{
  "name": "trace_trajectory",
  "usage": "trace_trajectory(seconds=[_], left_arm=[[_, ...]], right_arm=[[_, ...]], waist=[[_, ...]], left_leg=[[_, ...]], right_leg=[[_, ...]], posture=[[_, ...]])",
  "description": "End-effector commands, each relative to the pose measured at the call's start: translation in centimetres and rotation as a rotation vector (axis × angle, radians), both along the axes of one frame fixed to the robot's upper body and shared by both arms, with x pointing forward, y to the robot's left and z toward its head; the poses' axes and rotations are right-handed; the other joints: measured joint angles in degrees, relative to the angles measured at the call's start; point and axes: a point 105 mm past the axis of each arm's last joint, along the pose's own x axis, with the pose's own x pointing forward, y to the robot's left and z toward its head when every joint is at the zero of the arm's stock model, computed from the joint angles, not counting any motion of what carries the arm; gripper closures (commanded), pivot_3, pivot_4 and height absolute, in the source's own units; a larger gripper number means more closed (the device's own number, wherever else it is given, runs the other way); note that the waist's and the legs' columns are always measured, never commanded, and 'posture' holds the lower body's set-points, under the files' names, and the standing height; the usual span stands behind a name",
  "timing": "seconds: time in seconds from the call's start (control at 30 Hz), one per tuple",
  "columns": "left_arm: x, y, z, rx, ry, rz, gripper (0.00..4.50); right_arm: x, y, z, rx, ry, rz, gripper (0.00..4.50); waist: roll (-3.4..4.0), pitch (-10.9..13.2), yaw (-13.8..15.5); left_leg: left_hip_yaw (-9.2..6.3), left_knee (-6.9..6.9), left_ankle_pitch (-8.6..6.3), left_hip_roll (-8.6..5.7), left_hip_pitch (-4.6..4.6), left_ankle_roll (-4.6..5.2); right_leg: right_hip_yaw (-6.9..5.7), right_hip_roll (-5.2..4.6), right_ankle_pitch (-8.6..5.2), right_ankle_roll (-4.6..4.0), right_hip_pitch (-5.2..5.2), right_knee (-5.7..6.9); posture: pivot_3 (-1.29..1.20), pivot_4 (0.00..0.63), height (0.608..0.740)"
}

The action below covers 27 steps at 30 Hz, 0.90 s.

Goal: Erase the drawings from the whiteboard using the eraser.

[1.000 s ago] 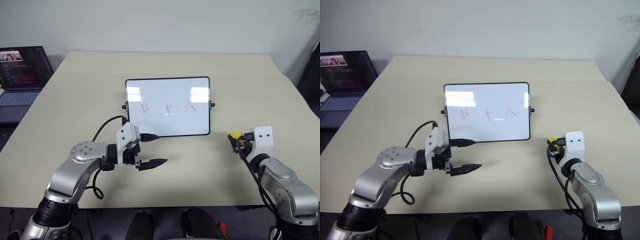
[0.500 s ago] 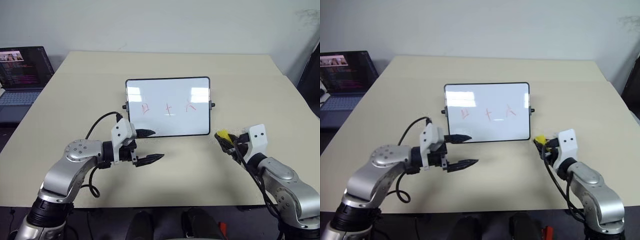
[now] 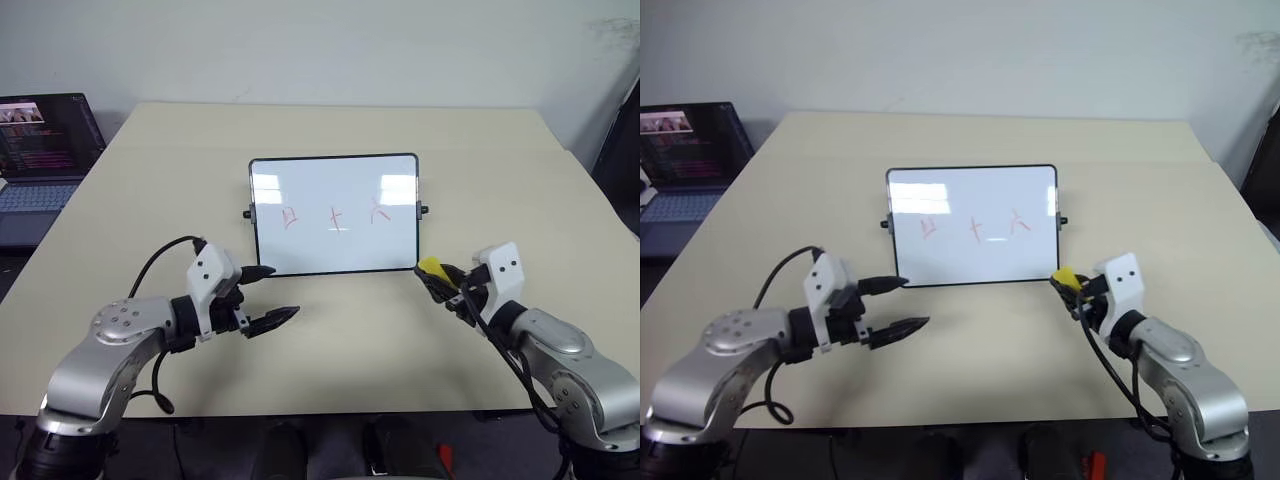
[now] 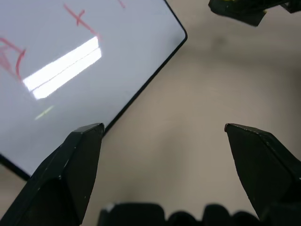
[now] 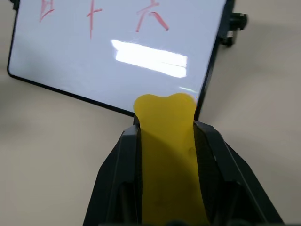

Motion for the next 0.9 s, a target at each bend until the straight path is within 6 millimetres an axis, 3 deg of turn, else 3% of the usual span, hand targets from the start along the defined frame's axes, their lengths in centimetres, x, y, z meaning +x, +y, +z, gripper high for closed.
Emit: trace_trajectory(seconds=[0.03,0.17,0.3,0.6,0.9], left_arm=[[0.2,1.1,1.9,0.026,-0.066,0.065,0.0],[1.3,2.6,2.1,0.076,-0.109,0.193,0.0],[2.1,3.7,2.3,0.089,-0.11,0.265,0.0],[3.8,5.4,2.6,0.083,-0.107,0.339,0.0],[4.4,6.0,2.9,0.102,-0.104,0.364,0.0]], right_arm=[[0.3,1.6,2.2,-0.022,-0.1,0.085,3.33],[0.1,3.4,2.5,-0.074,-0.128,0.234,3.33],[0.7,5.2,3.2,-0.23,-0.233,0.34,3.33],[1.1,8.3,4.1,-0.183,-0.294,0.38,3.33],[3.1,10.7,6.1,-0.253,-0.427,0.396,3.33]], waist=[[0.0,-0.01,0.04],[0.0,-0.01,0.06],[0.0,0.0,0.04],[-0.02,-0.01,-0.04],[-0.03,-0.01,0.06]], left_leg=[[-0.01,0.0,0.0,0.0,0.01,0.0],[-0.02,0.0,0.0,-0.01,0.03,0.0],[0.02,0.01,0.0,-0.02,0.0,0.0],[-0.04,-0.01,0.0,0.01,-0.01,0.0],[-0.04,0.0,0.0,0.01,-0.03,0.0]], right_leg=[[0.0,0.0,-0.01,0.01,0.0,0.01],[-0.03,0.0,-0.01,0.01,0.01,0.0],[0.0,-0.04,0.03,-0.04,0.01,-0.03],[-0.05,-0.04,0.11,-0.2,0.0,-0.02],[-0.07,-0.05,0.12,-0.21,-0.02,-0.01]], posture=[[0.0,0.15,0.74],[0.0,0.15,0.74],[0.0,0.15,0.74],[0.0,0.15,0.74],[0.0,0.15,0.74]])
